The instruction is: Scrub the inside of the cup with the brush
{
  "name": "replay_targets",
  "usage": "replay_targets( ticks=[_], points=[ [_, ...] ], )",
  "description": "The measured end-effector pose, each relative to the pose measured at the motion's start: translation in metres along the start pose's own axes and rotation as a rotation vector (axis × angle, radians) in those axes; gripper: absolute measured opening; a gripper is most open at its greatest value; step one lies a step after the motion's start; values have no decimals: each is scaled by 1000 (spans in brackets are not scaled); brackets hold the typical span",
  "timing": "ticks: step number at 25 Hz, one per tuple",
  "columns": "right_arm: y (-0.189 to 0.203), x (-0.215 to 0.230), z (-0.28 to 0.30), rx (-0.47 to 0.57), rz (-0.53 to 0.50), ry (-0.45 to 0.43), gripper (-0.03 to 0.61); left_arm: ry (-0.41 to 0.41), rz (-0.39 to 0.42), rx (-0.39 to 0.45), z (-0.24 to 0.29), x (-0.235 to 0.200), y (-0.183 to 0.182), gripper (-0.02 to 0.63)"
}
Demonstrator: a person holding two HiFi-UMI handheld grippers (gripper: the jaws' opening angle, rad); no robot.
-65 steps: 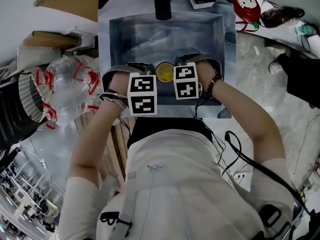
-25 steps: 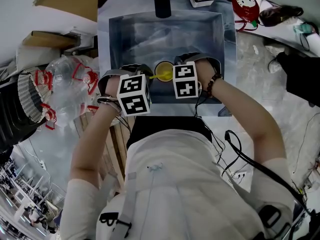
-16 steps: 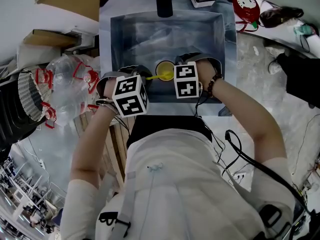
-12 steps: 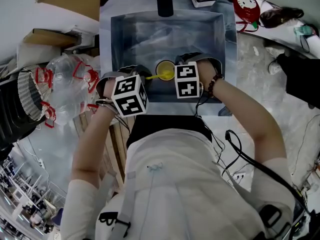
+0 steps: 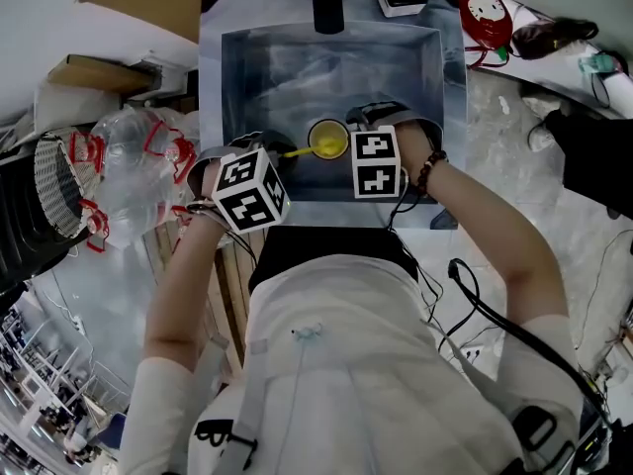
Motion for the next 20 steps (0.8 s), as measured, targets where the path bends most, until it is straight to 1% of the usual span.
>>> replay_targets(
  ticks=[3, 8, 12, 15, 18, 20],
  points=[
    [1, 1, -6, 14, 33, 8, 244, -5, -23, 32, -3, 0, -2, 32],
    [1, 2, -23, 43, 77, 25, 249, -8, -95, 114, -11, 2, -4, 32],
    [4, 1, -42, 74, 134, 32, 249, -9, -162, 204, -20, 4, -5, 32],
    [7, 4, -58, 101, 178, 42, 249, -7, -225, 314, -30, 4, -8, 32],
    [9, 3, -74, 114, 183, 58, 253, 14, -308, 467, -42, 4, -14, 32],
    [8, -1, -85, 128, 191, 65, 253, 21, -348, 543, -49, 4, -18, 32]
  ],
)
Point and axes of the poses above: the fingertips, and each gripper's own axes: z forward along the fingers, x to its right, y out of its underside, the point moved 3 cm from there along -z, backward along the fingers, and after that the axes turned 9 degrees about y, right-handed, at the moved point
